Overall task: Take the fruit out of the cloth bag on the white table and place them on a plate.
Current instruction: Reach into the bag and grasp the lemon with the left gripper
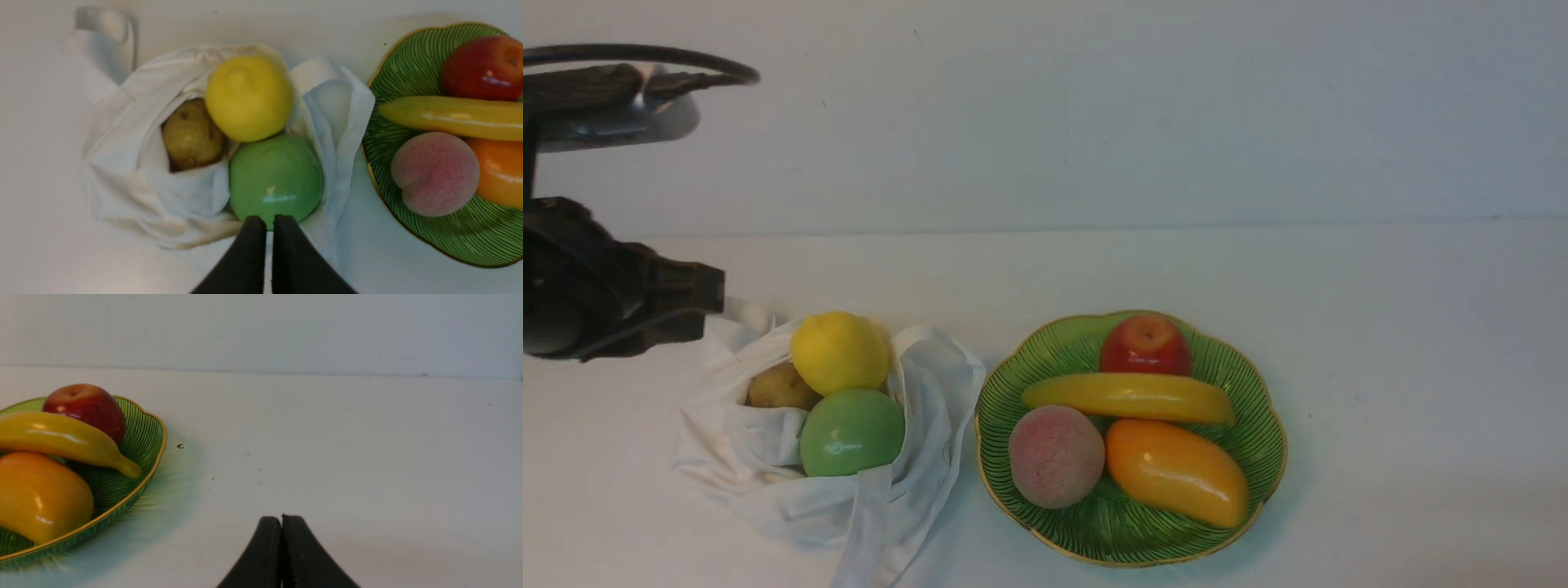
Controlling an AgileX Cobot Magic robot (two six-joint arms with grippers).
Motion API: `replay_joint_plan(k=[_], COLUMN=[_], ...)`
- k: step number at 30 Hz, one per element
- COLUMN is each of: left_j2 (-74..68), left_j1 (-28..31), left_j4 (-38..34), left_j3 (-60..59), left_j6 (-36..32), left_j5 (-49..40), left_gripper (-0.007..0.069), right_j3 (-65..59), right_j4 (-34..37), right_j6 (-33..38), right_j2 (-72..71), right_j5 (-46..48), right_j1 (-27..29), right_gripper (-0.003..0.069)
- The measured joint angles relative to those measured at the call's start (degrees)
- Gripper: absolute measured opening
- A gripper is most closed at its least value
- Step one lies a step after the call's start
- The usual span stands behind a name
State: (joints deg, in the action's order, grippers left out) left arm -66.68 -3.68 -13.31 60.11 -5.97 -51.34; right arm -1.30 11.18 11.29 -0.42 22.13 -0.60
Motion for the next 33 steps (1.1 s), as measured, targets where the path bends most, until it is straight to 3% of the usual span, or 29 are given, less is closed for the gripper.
replay_joint_plan(k=[4, 6, 7, 11, 13, 17, 33], left_j2=[-3.2, -6.1, -6.4, -12.7, -15.5, -19.8, -29.7], left_j1=[0.0, 0.0, 0.0, 0.0, 0.0, -0.7, -3.3], left_j4=[-2.7, -3.5, -3.5, -4.3, -5.5, -6.3, -6.8], left_j3=[0.2, 0.2, 0.2, 0.3, 0.3, 0.4, 0.5], left_j6=[-5.2, -7.5, -7.8, -8.5, -8.5, -8.6, -8.6], left_j5=[4.7, 8.9, 9.6, 15.5, 17.3, 20.3, 26.1], left_gripper=[0.0106, 0.0234, 0.0245, 0.0541, 0.0635, 0.068, 0.0685], right_j3=[0.0, 0.0, 0.0, 0.0, 0.0, 0.0, 0.0], right_j4=[0.0, 0.0, 0.0, 0.0, 0.0, 0.0, 0.0], right_j6=[0.0, 0.0, 0.0, 0.0, 0.0, 0.0, 0.0], right_j2=[0.0, 0.0, 0.0, 0.0, 0.0, 0.0, 0.0], right_j5=[0.0, 0.0, 0.0, 0.0, 0.0, 0.0, 0.0], right_j1=[0.0, 0.0, 0.0, 0.0, 0.0, 0.0, 0.0], right_gripper=[-0.0013, -0.0013, -0.0013, -0.0013, -0.0013, -0.0013, -0.0013])
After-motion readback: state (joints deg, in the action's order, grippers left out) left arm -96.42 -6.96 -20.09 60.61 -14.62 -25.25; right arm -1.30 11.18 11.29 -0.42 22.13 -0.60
